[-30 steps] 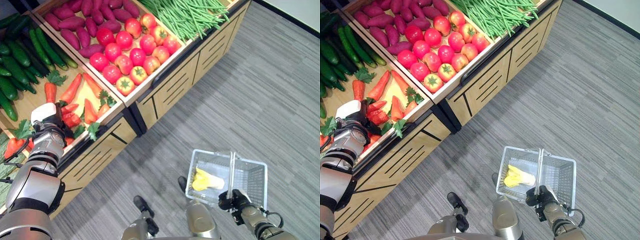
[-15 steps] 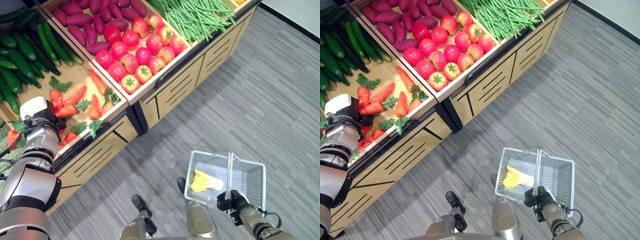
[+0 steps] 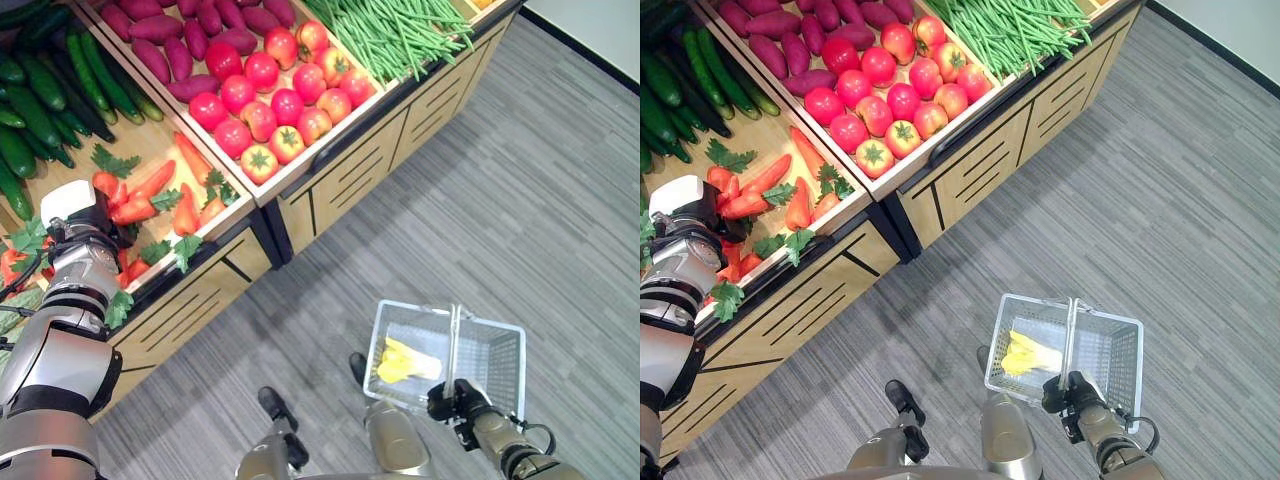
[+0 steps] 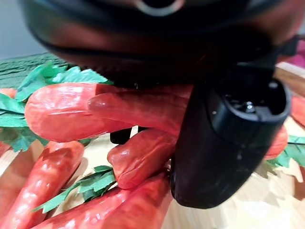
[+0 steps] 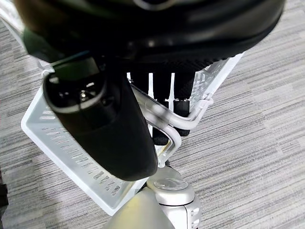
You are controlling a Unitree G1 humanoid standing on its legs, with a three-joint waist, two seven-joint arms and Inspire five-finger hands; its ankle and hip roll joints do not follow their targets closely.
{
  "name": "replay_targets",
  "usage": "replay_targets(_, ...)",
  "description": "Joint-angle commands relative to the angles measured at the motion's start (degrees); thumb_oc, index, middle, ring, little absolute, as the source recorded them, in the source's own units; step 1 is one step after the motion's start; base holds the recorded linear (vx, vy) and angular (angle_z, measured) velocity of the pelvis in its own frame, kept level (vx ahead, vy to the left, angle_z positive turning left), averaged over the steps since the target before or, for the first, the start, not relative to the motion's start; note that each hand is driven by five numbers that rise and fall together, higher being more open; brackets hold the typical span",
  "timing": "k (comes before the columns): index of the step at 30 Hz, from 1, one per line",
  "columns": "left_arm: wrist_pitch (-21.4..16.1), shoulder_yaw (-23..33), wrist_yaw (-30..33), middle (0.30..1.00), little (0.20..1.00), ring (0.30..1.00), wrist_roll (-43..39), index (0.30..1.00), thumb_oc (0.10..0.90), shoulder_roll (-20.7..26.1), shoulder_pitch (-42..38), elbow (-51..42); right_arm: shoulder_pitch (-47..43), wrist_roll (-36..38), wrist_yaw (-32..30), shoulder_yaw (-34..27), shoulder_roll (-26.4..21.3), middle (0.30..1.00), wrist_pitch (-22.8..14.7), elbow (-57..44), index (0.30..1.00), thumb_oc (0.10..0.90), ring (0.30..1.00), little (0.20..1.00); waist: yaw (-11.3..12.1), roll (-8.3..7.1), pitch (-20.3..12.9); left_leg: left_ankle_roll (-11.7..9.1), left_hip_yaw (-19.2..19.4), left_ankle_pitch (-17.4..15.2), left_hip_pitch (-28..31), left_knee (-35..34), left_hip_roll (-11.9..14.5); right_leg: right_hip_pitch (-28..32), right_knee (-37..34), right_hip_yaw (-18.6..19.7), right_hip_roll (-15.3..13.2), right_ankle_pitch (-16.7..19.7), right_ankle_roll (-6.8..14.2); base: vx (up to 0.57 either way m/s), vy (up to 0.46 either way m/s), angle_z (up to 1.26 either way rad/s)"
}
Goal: Get the vegetables into the basket
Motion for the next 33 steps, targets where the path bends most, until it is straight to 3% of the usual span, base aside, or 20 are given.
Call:
replay_targets(1,-0.1,0.0,4.0,0.300,0.300,0.300,-1.4,0.300,0.400,2.3,-2.9,-1.0,5.5,-2.8,0.4,2.9,-1.3,0.300,1.5,1.4,0.300,0.400,0.300,0.300,1.6,0.79,0.9,-4.2,-5.3,-0.3,1.3,0.2,0.3,-3.1,1.4,-6.5,-0.6,1.3,1.6,0.04,-0.014,0.08)
replay_targets(13,-1.5,2.3,10.2,0.300,0.300,0.300,0.8,0.300,0.400,7.5,-2.1,-18.4,7.1,-4.7,0.1,1.6,-1.7,0.300,0.9,1.9,0.300,0.400,0.300,0.300,2.4,0.75,-1.2,-4.2,-6.4,-0.8,3.0,0.2,0.1,-0.2,0.1,-7.7,-0.9,1.1,1.8,0.01,-0.008,0.07)
replay_targets(24,-2.8,4.0,12.3,0.300,0.300,0.300,2.8,0.300,0.400,12.4,-1.6,-26.1,7.8,-6.4,0.2,0.8,-2.4,0.300,0.7,3.0,0.300,0.400,0.300,0.300,2.8,0.80,-3.1,-4.3,-6.8,-1.3,4.9,0.2,0.0,2.4,-0.4,-8.2,-1.0,0.9,1.9,0.01,-0.003,0.02)
replay_targets(33,-3.5,11.4,9.3,0.300,0.300,0.300,3.6,0.300,0.400,11.8,9.0,-37.1,8.0,-6.6,0.7,-2.1,-2.2,0.300,2.1,3.6,0.300,0.400,0.300,0.300,4.0,0.48,-5.7,-4.0,-8.2,-2.2,8.1,0.2,-0.5,6.5,-0.1,-9.2,-1.4,-0.5,2.0,0.02,-0.008,0.03)
